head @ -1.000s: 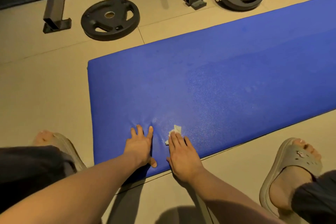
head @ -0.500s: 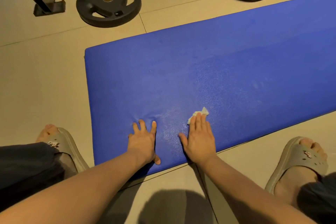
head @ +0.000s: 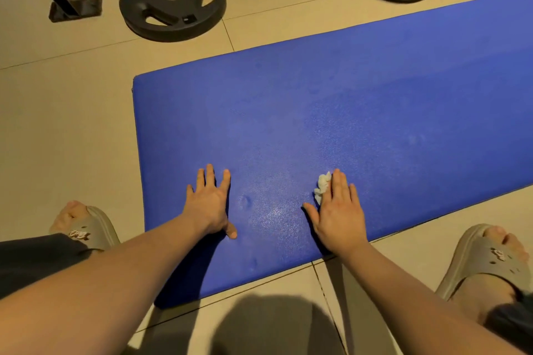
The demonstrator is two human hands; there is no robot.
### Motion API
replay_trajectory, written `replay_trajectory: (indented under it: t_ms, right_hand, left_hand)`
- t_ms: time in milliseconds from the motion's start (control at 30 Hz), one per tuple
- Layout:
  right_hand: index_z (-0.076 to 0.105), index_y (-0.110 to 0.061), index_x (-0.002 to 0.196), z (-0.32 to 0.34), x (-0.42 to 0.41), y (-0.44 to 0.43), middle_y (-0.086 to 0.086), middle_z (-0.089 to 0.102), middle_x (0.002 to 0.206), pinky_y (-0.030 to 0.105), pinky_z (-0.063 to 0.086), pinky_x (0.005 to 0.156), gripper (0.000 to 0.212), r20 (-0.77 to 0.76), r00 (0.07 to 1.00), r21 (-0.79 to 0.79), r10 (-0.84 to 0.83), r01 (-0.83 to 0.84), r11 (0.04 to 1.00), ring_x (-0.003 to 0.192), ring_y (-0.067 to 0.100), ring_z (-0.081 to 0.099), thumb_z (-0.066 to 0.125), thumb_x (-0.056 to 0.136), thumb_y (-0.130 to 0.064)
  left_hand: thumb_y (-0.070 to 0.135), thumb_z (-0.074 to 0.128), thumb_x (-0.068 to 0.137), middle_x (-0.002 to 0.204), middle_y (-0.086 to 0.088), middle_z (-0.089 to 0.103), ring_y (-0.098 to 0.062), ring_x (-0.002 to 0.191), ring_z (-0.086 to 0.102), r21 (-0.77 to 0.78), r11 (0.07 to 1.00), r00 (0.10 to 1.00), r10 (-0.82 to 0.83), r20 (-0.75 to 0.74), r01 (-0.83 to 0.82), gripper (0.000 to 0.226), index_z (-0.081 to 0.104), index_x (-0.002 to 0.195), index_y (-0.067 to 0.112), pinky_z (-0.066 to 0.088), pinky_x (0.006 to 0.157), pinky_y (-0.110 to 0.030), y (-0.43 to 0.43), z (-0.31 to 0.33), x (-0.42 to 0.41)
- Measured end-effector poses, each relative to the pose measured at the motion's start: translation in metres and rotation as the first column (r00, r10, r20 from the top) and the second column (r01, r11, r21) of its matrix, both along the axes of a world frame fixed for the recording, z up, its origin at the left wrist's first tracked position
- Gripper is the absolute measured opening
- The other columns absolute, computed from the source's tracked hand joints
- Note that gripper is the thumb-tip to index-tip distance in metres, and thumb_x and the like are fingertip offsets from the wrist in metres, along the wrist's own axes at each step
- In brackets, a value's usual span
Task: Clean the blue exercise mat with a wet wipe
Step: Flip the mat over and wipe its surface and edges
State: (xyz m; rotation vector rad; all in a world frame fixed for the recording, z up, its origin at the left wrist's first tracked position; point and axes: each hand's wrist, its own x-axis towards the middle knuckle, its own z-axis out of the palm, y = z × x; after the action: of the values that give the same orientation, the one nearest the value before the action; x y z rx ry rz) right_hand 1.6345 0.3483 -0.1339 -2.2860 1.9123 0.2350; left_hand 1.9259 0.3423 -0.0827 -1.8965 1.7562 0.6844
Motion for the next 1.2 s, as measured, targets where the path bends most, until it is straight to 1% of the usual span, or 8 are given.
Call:
replay_trajectory:
  t_ms: [200,367,667,767,900,1000,1067,1200]
  right_hand:
    - [0.016,0.004,0.158,-0.009,0.06,0.034,0.025,0.009,0.166,0.049,0.021,0.124,0.095,0.145,0.987,-0.016,0.065,-0.063,0.998,0.155,0.038,0.012,0.034,0.098,-0.068]
    - [0.012,0.002,0.159,-0.006,0.093,0.041,0.023,0.002,0.167,0.052,0.014,0.125,0.096,0.035,0.947,0.018,0.318,-0.319,0.948,0.156,0.035,0.001,0.029,0.099,-0.071]
    - [0.035,0.009,0.15,0.001,-0.001,-0.031,0.026,0.027,0.161,0.058,0.024,0.12,0.094,-0.056,0.998,-0.019,-0.023,0.021,1.0,0.151,0.04,0.022,0.022,0.098,-0.068]
    - [0.035,0.008,0.151,0.0,0.018,-0.025,0.026,0.024,0.162,0.054,0.023,0.122,0.087,0.012,0.998,-0.043,0.062,-0.062,0.997,0.152,0.041,0.019,0.029,0.101,-0.063]
    - [0.033,0.007,0.152,-0.006,0.081,0.012,0.032,0.027,0.158,0.052,0.026,0.122,0.089,0.135,0.958,-0.094,0.251,-0.24,0.966,0.15,0.044,0.024,0.056,0.095,-0.058]
    - [0.027,-0.003,0.158,-0.007,0.107,0.031,0.034,0.021,0.16,0.053,0.018,0.123,0.086,0.148,0.93,-0.072,0.336,-0.328,0.942,0.152,0.047,0.015,0.044,0.098,-0.062]
    - [0.03,-0.005,0.157,-0.009,0.105,0.031,0.033,0.022,0.16,0.053,0.023,0.123,0.086,0.127,0.929,-0.05,0.348,-0.345,0.937,0.152,0.045,0.017,0.042,0.097,-0.065]
    - [0.037,0.003,0.152,-0.011,0.084,0.016,0.026,0.027,0.161,0.049,0.028,0.122,0.092,0.062,0.94,-0.037,0.335,-0.334,0.942,0.152,0.038,0.023,0.048,0.095,-0.068]
  left_hand:
    - [0.068,0.091,0.05,0.164,-0.018,-0.029,-0.038,0.153,-0.024,-0.032,0.999,0.999,0.036,-0.003,-0.036,0.164,-0.023,0.159,0.025,0.007,0.125,-0.06,0.003,-0.008,0.002]
    - [0.068,0.091,0.049,0.164,-0.018,-0.03,-0.039,0.153,-0.024,-0.018,0.999,0.999,0.031,0.008,-0.031,0.165,-0.024,0.159,0.023,0.008,0.125,-0.059,0.001,-0.008,-0.001]
    - [0.065,0.093,0.049,0.163,-0.02,-0.03,-0.04,0.152,-0.025,-0.006,0.999,0.999,0.037,0.001,-0.037,0.165,-0.023,0.159,0.022,0.007,0.125,-0.06,-0.001,-0.007,-0.003]
    - [0.064,0.094,0.049,0.163,-0.02,-0.03,-0.04,0.152,-0.025,-0.007,0.999,0.999,0.04,0.0,-0.04,0.166,-0.023,0.159,0.022,0.007,0.125,-0.061,-0.001,-0.007,-0.003]
    - [0.063,0.094,0.049,0.163,-0.019,-0.031,-0.04,0.152,-0.026,-0.012,0.999,0.999,0.049,0.002,-0.049,0.166,-0.024,0.159,0.022,0.008,0.125,-0.06,-0.001,-0.008,-0.003]
    - [0.065,0.093,0.05,0.163,-0.018,-0.032,-0.039,0.152,-0.026,-0.011,0.999,0.999,0.043,0.008,-0.043,0.166,-0.026,0.158,0.022,0.007,0.125,-0.059,-0.001,-0.008,-0.003]
    - [0.067,0.092,0.049,0.163,-0.018,-0.032,-0.039,0.152,-0.026,-0.015,0.999,0.999,0.041,0.009,-0.041,0.167,-0.026,0.158,0.022,0.008,0.125,-0.059,-0.001,-0.009,-0.003]
    - [0.065,0.094,0.048,0.163,-0.019,-0.032,-0.039,0.152,-0.025,-0.008,0.999,0.999,0.048,0.005,-0.048,0.167,-0.025,0.159,0.023,0.007,0.125,-0.059,-0.002,-0.009,-0.003]
